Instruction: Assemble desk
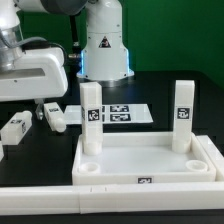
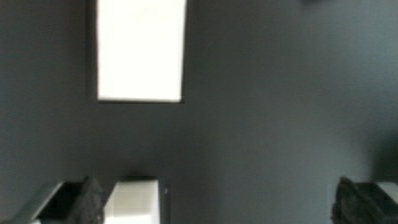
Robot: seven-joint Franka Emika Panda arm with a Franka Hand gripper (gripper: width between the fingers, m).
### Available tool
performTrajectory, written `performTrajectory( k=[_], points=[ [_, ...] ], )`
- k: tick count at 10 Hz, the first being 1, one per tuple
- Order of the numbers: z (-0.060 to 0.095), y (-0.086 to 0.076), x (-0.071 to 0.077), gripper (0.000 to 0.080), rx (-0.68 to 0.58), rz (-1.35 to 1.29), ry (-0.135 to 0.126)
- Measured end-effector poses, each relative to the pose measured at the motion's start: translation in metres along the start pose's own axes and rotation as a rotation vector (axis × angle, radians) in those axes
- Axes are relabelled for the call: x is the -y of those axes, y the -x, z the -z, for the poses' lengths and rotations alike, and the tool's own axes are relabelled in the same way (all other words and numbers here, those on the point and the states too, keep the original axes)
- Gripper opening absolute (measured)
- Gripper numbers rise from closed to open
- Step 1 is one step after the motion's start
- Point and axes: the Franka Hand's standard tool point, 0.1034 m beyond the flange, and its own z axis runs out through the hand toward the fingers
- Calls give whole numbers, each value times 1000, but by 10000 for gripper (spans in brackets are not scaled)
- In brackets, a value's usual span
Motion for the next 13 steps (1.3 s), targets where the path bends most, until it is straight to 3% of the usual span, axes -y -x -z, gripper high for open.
performTrajectory(
  k=[1,3,6,8,9,11,13],
  points=[
    [-1,-1,1,648,-6,9,5],
    [-6,6,11,648,134,-6,-53],
    [-18,7,7,648,370,-72,-117],
    [-11,24,0,648,534,-48,-180],
    [-7,25,-3,648,573,-38,-198],
    [-10,29,0,648,649,-33,-222],
    [-14,30,-2,648,656,-31,-224]
  ],
)
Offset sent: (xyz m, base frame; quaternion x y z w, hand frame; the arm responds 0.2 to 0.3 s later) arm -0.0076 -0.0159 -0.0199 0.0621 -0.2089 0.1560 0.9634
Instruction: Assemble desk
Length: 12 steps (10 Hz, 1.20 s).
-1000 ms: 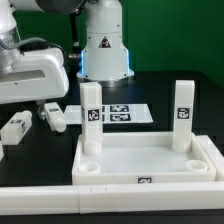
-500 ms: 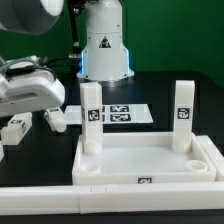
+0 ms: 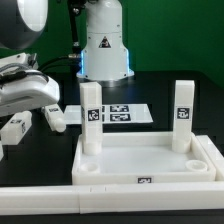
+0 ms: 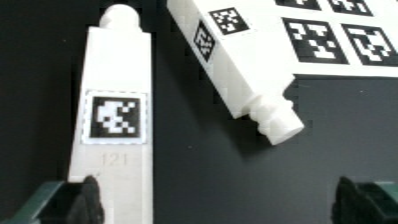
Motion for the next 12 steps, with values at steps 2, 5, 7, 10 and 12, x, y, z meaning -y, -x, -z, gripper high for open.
performTrajectory(
  k=[2,5,7,10,12],
  points=[
    [-11,4,-16,648,90,-90,5],
    [-12,2,-19,648,73,-86,-8],
    [-13,1,-18,648,75,-85,-7],
    [-14,-4,-18,648,199,-169,-17],
    [-15,-11,-17,648,200,-168,-8]
  ],
)
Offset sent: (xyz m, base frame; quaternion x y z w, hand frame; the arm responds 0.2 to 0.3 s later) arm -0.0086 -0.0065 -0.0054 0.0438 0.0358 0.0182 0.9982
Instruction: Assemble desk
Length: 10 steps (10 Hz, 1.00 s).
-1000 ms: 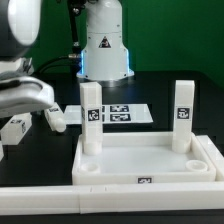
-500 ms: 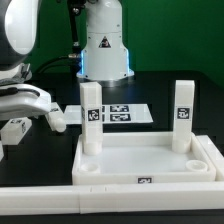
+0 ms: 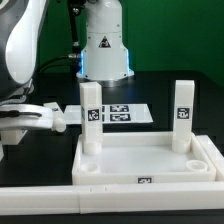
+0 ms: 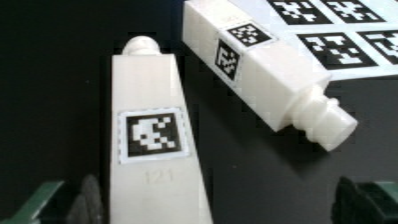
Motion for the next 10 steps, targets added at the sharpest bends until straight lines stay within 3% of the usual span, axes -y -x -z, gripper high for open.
performTrajectory(
  k=[3,5,7,10],
  points=[
    [-2,-1,-1,648,4,-1,2],
    [-16,-8,-2,648,31,-20,6],
    [-15,-8,-2,648,30,-15,5],
    [-16,-8,-2,283,31,-15,5]
  ],
)
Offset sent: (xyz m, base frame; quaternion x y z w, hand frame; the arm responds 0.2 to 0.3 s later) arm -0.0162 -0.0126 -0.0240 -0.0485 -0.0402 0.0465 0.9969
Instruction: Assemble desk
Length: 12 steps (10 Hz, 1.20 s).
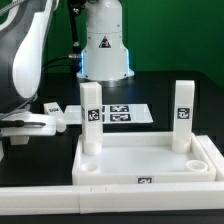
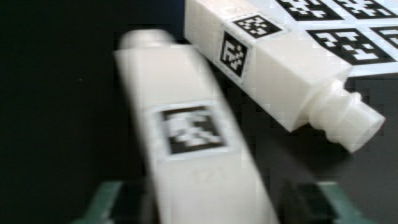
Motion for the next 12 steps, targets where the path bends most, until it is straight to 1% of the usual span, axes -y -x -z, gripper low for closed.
performTrajectory(
  k=[2,3,4,5,6,7,8,9,10,11,12],
  points=[
    [0,0,0,284,-1,1,0],
    [9,3,1,284,-26,35,5],
    [20,15,6,284,-25,62,2],
    [41,28,14,284,-46,112,5],
    [67,41,22,284,-131,152,23],
    [76,47,24,284,-206,159,28],
    [73,39,20,284,-289,157,30],
    [73,39,18,284,-351,154,34],
    [85,37,22,284,-420,152,48],
    [116,41,42,284,-538,177,90],
    [139,52,68,284,-659,212,122]
  ],
)
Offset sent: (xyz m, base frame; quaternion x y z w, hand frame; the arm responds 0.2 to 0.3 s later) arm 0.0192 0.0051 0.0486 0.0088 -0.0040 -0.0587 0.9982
